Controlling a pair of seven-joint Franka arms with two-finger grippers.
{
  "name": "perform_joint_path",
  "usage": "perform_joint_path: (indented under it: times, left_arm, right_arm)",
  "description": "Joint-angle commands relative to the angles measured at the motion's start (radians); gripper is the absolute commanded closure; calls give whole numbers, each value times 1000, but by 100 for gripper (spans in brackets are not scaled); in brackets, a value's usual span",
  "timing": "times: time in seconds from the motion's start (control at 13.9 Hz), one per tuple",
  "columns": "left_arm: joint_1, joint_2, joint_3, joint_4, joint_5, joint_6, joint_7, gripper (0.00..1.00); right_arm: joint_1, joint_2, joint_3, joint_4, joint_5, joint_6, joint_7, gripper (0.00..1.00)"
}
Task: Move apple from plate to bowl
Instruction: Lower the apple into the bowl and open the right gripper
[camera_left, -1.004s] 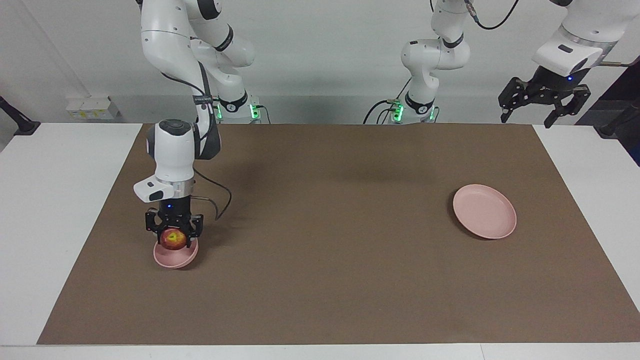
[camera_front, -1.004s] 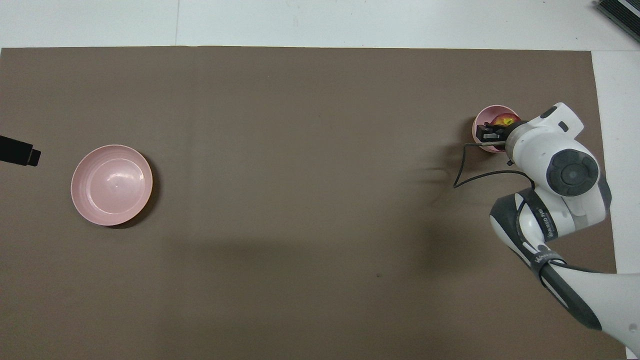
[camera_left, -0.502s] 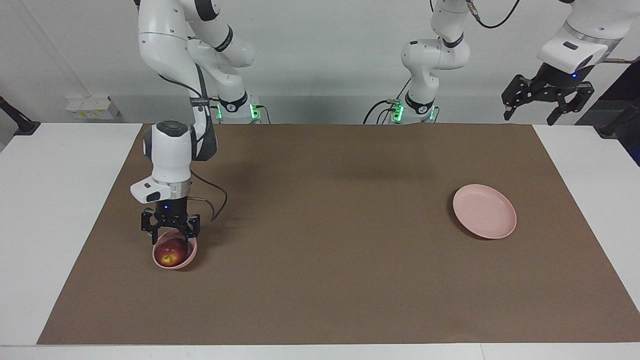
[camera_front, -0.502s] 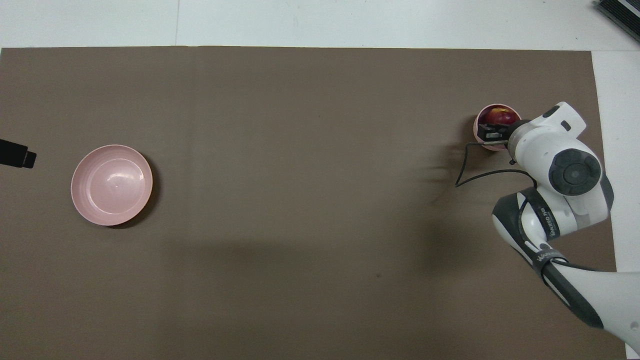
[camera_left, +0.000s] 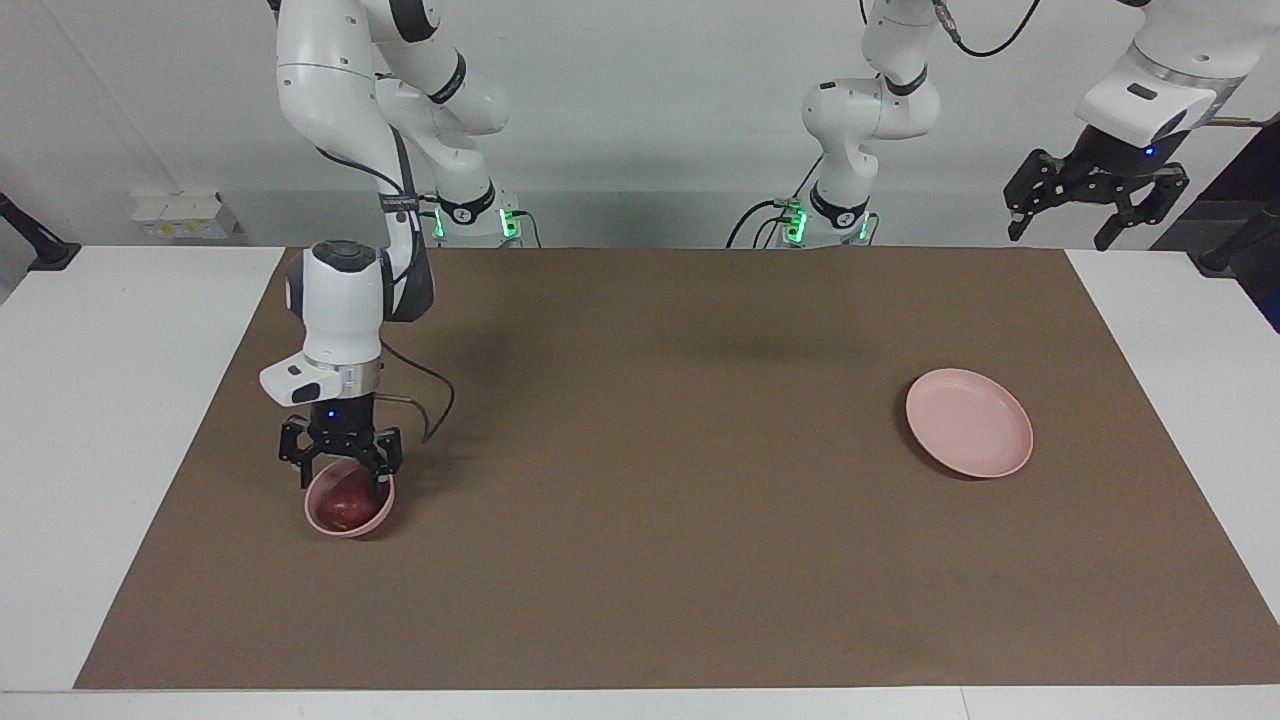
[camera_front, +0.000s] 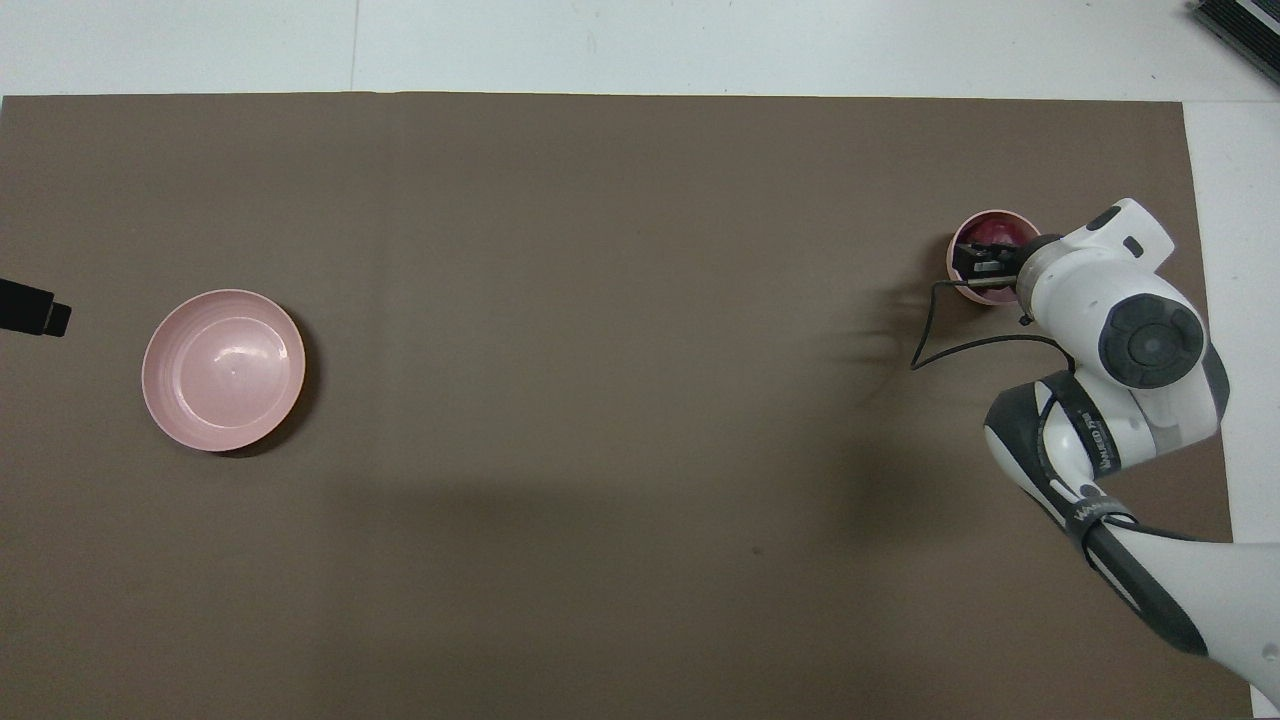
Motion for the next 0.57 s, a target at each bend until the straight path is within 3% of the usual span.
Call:
perform_joint_path:
  times: [0.0, 0.14, 0.5]
  left_arm:
    - [9, -20, 0, -18, -12, -9, 8, 0]
    - [9, -20, 0, -18, -12, -9, 8, 0]
    - [9, -20, 0, -20, -12, -9, 8, 0]
  right_arm:
    - [-4, -38, 16, 17, -19, -90, 8, 0]
    - [-7, -59, 59, 27, 24, -172, 8, 0]
    - [-3, -82, 131, 138, 284, -434, -87, 0]
